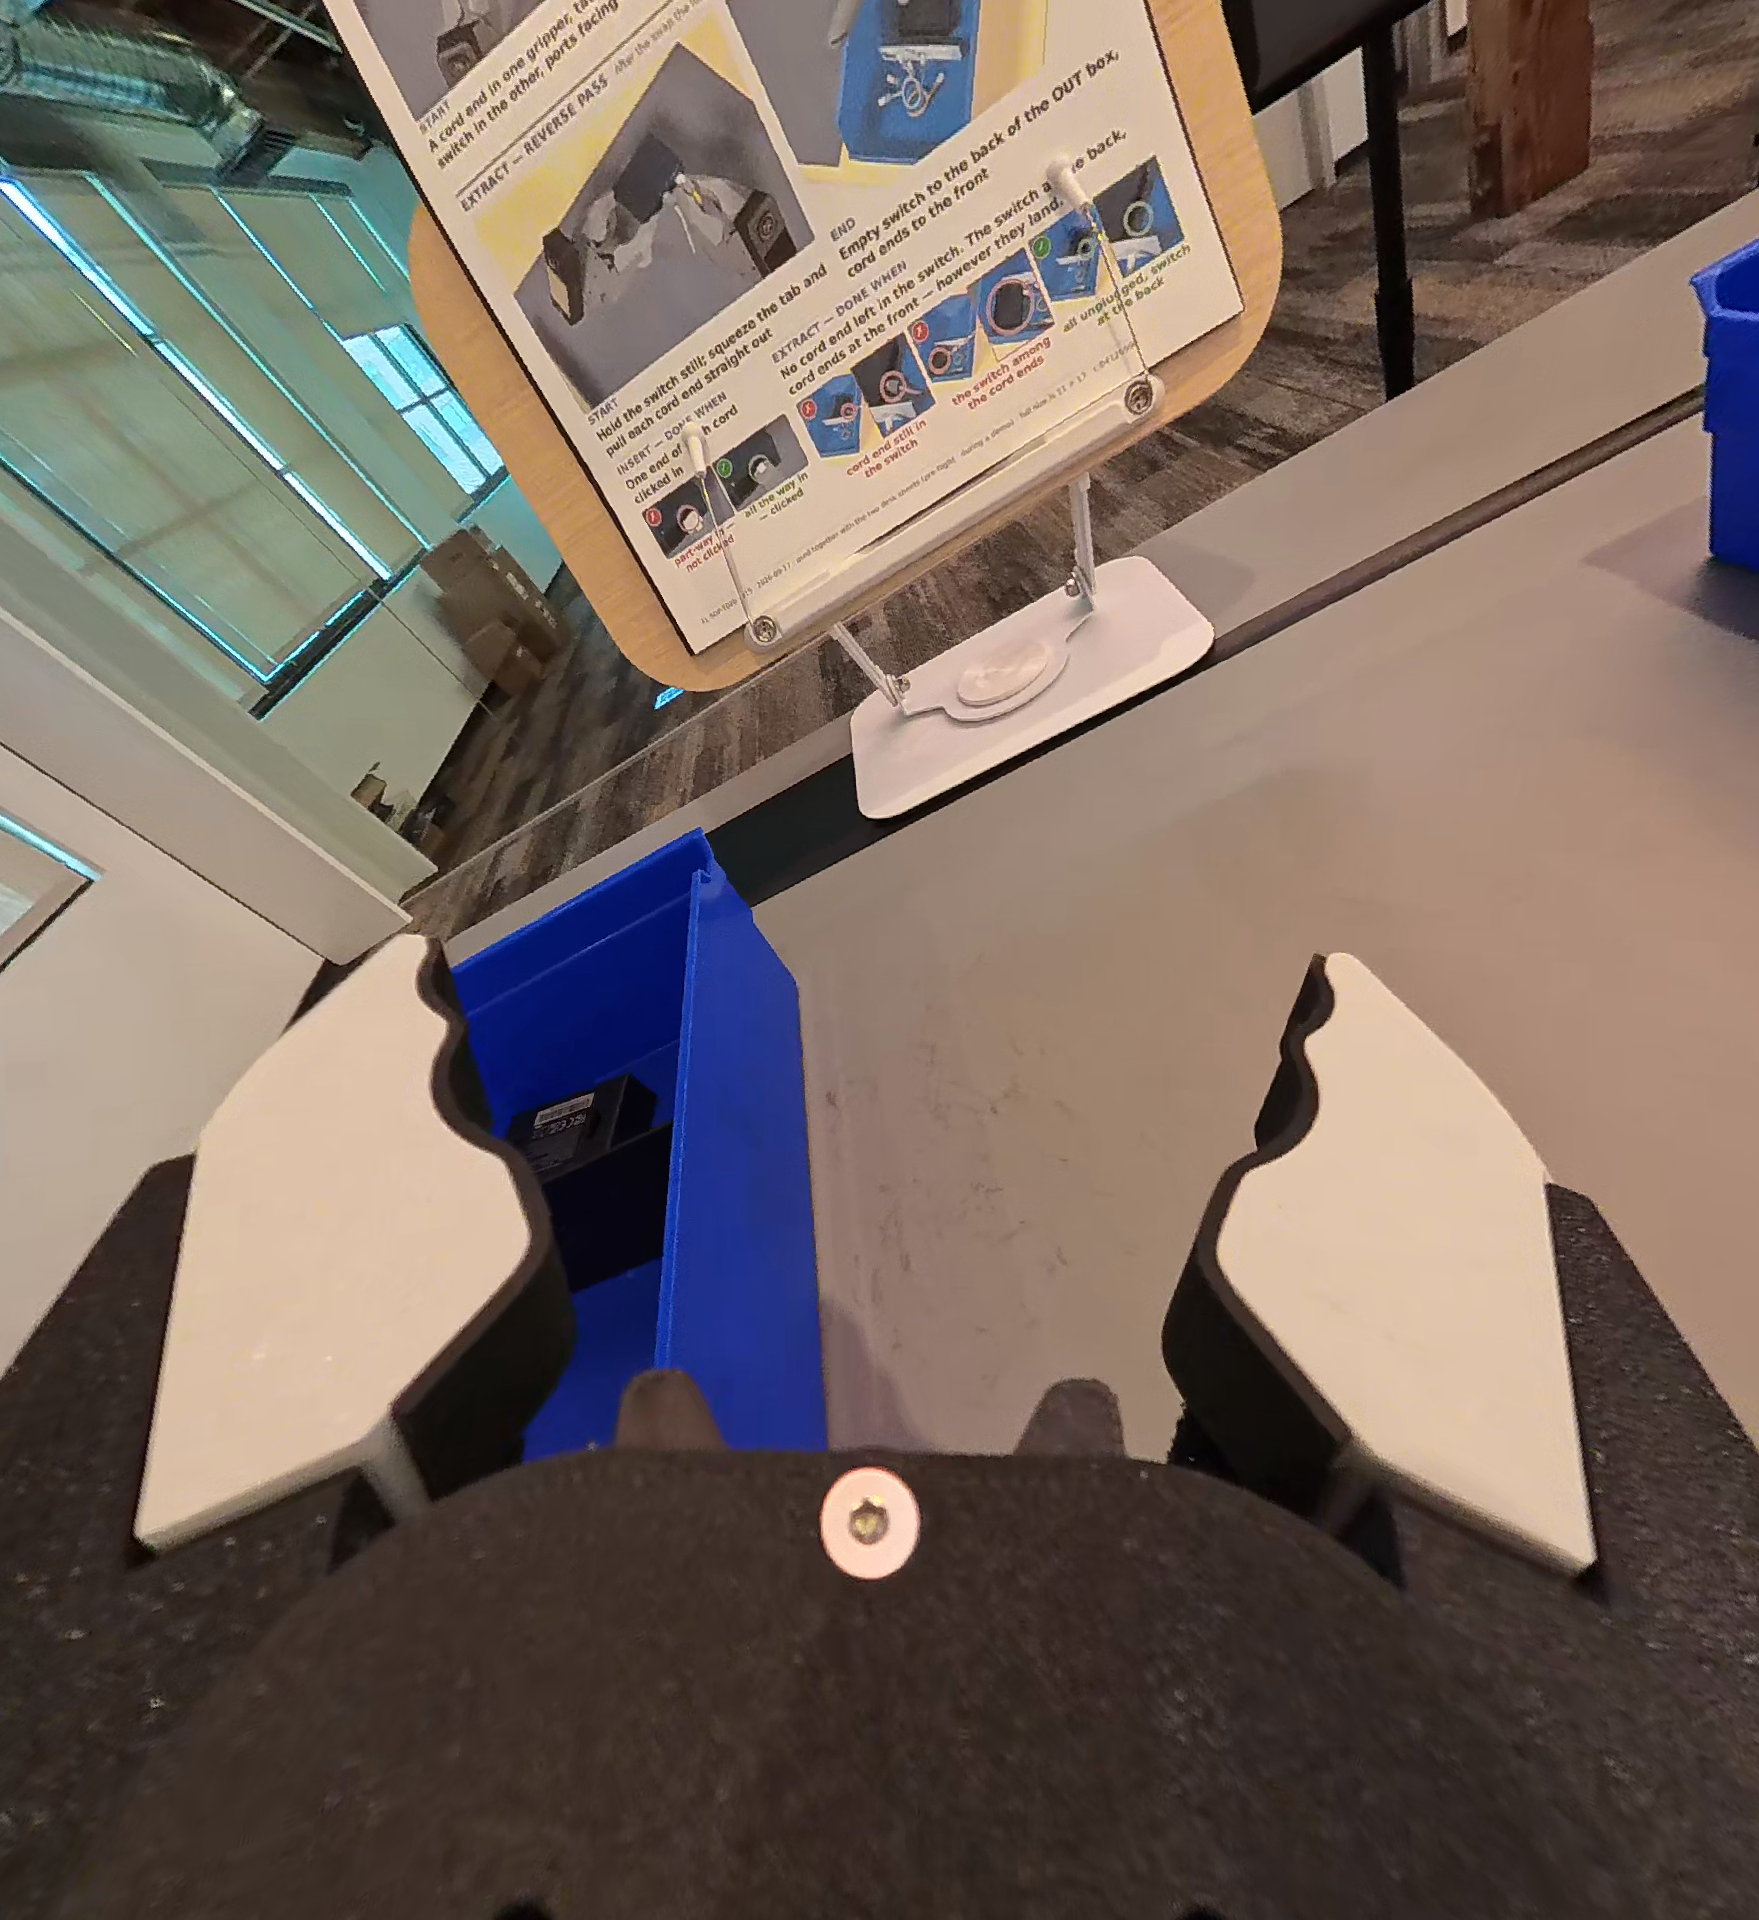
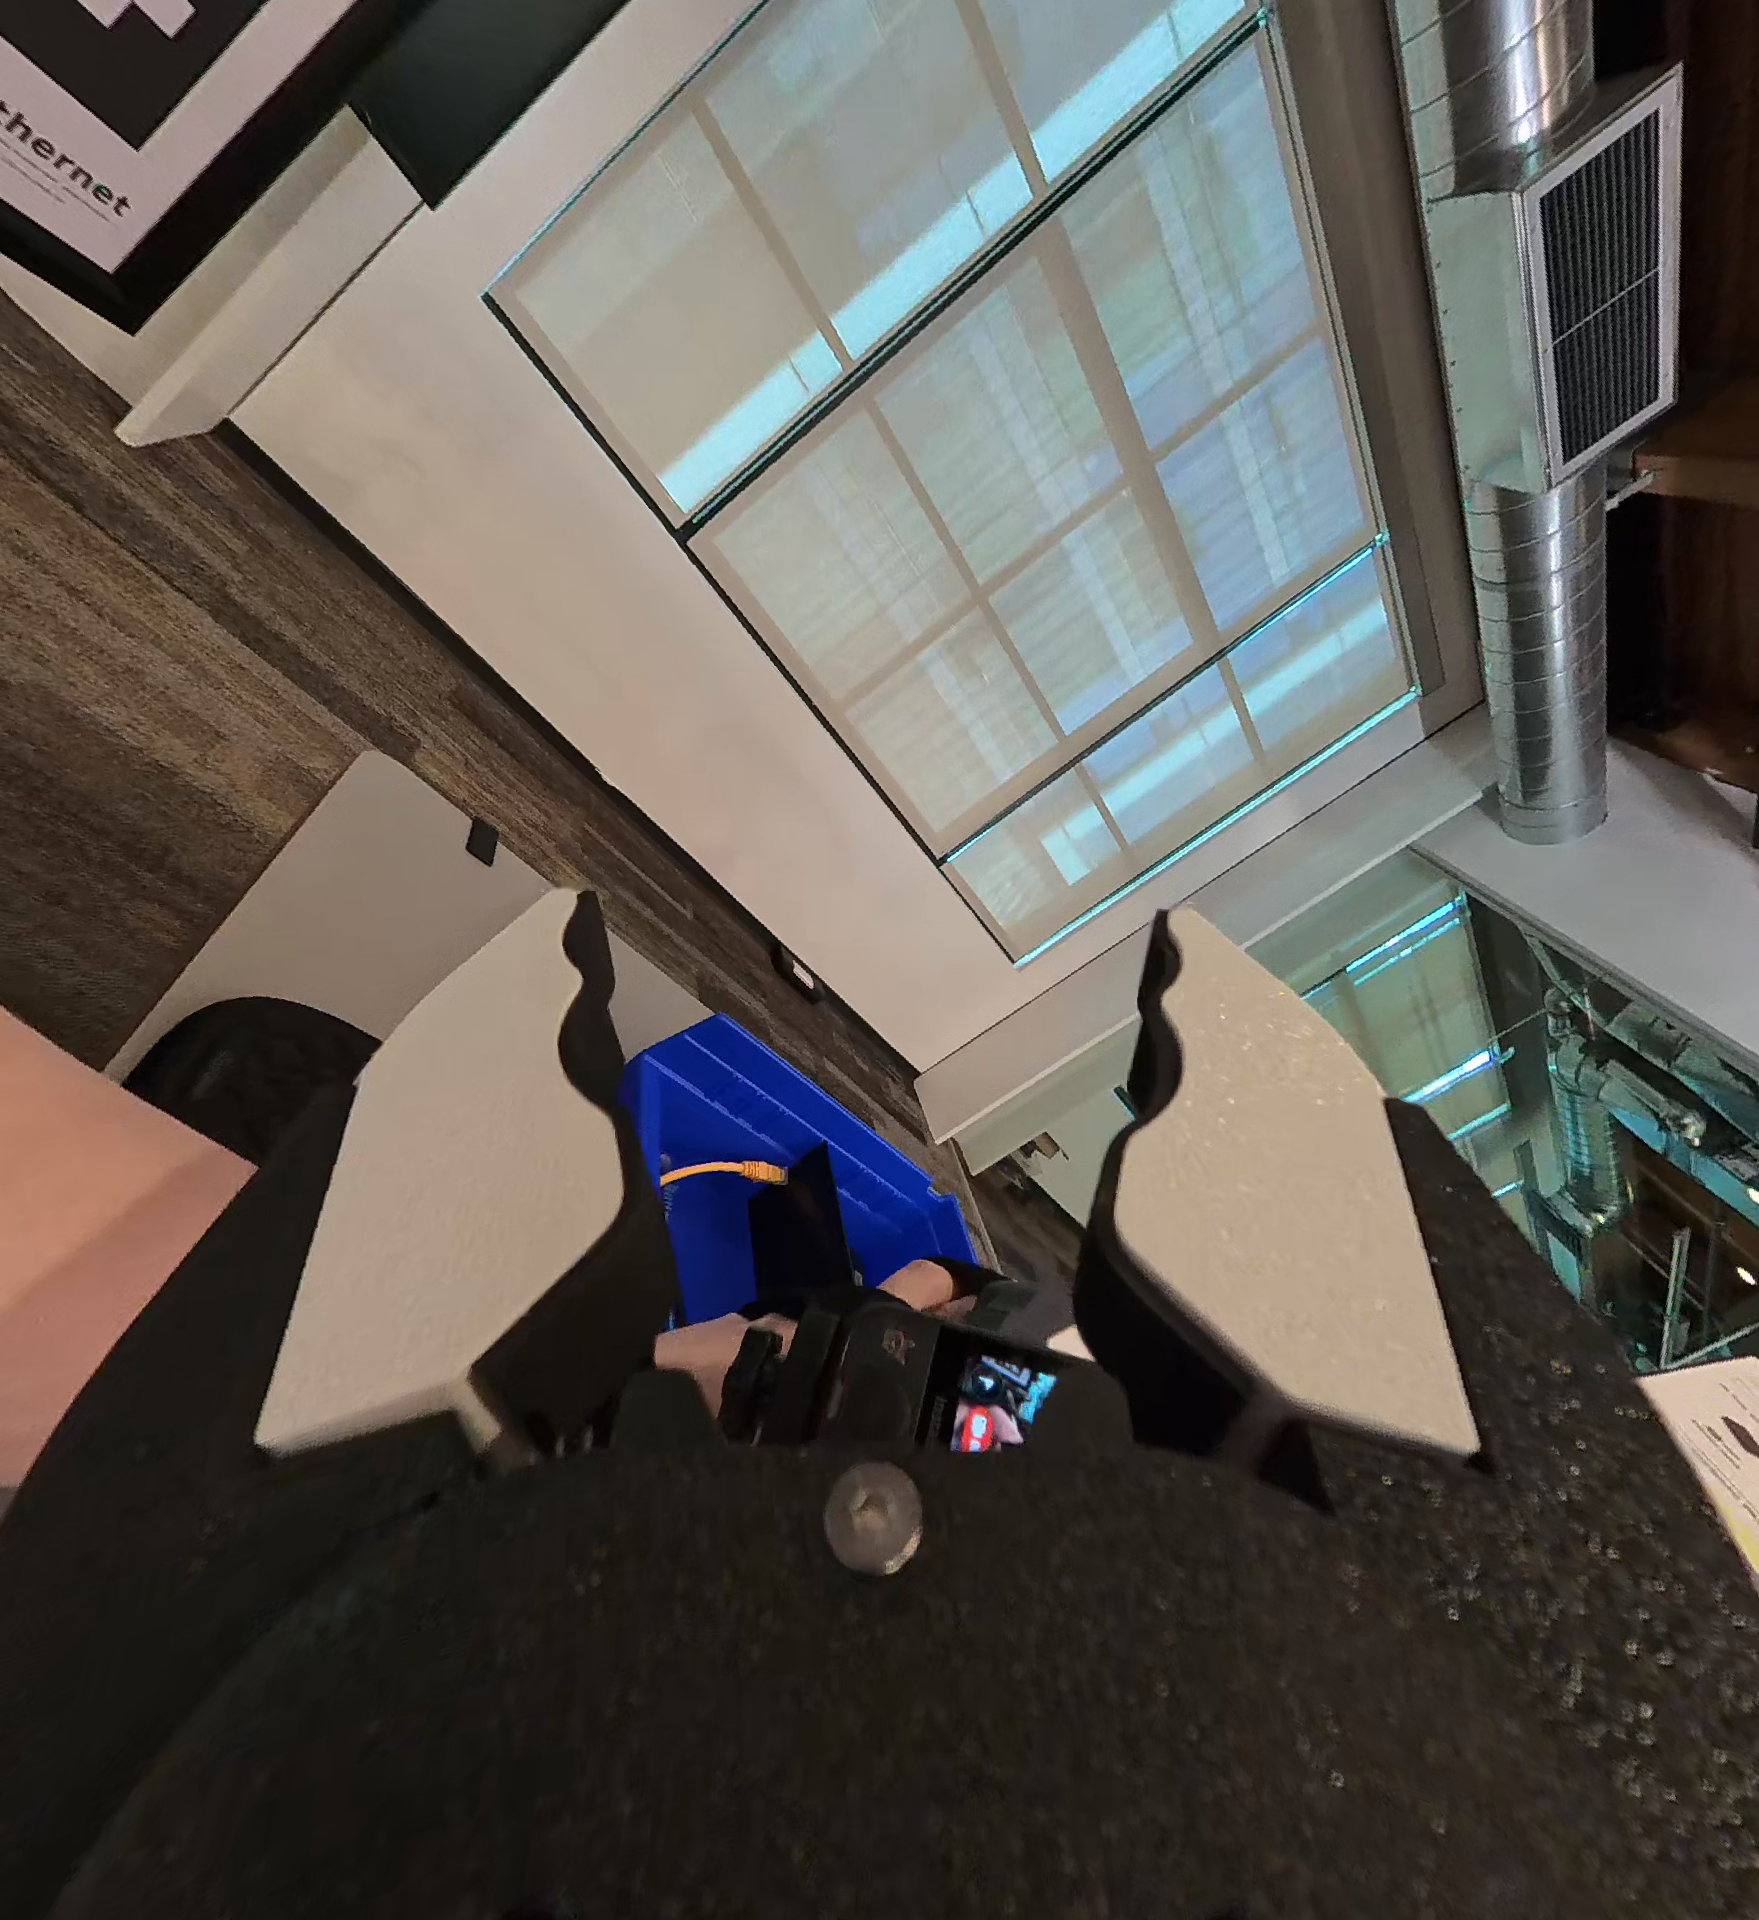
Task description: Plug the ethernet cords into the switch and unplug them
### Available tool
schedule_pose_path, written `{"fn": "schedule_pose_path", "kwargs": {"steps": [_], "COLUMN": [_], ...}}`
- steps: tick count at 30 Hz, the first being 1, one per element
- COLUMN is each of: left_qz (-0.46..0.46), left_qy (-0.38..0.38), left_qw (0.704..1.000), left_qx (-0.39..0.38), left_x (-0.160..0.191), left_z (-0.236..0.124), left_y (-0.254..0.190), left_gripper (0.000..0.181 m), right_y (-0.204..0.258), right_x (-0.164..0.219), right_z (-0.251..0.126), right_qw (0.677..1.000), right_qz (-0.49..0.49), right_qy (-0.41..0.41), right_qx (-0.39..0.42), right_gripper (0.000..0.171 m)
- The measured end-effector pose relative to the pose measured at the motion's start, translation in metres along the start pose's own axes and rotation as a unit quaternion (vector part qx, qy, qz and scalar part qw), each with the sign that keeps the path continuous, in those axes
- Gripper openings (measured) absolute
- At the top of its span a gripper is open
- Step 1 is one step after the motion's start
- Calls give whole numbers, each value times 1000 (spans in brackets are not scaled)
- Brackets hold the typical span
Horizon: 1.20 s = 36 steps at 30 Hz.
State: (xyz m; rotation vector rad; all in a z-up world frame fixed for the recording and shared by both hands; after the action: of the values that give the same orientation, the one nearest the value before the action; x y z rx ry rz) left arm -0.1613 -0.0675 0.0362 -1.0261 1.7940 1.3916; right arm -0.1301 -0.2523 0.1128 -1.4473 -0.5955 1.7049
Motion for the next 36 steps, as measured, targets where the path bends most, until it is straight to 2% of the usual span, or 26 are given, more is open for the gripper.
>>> {"fn": "schedule_pose_path", "kwargs": {"steps": [6,21,24,26,28,31,33,34,36], "left_qz": [-3,-21,-45,-82,-125,-144,-145,-144,-136], "left_qy": [14,6,-9,-31,-81,-207,-312,-365,-466], "left_qw": [1000,1000,999,996,987,954,903,871,809], "left_qx": [0,3,11,22,62,163,258,296,332], "left_x": [6,8,15,24,26,3,-26,-40,-63], "left_z": [4,-1,-9,-24,-50,-106,-152,-174,-213], "left_y": [1,11,21,36,43,32,13,6,-1], "left_gripper": [144,143,143,142,141,142,145,145,145], "right_y": [1,-13,-37,-64,-94,-116,-107,-98,-78], "right_x": [12,-5,0,18,57,139,179,190,202], "right_z": [2,-9,-25,-45,-70,-110,-117,-112,-92], "right_qw": [1000,999,995,985,950,834,773,757,747], "right_qz": [15,14,33,60,85,125,105,96,70], "right_qy": [11,-1,23,66,183,437,556,590,623], "right_qx": [8,44,89,146,237,312,288,266,222], "right_gripper": [95,92,92,91,89,86,91,92,94]}}
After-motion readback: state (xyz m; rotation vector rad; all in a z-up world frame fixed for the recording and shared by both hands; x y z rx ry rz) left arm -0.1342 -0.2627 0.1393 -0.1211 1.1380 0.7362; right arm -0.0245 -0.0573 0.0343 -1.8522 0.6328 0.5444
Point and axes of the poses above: each gripper's, where its closed fingertips meet, z out along the fingers, x out of its underside, y = z × x across the jaws, the point moved 7 cm from there along -z, back along the fingers, and after that the axes turned 6 degrees about x, right-handed, at the moved point
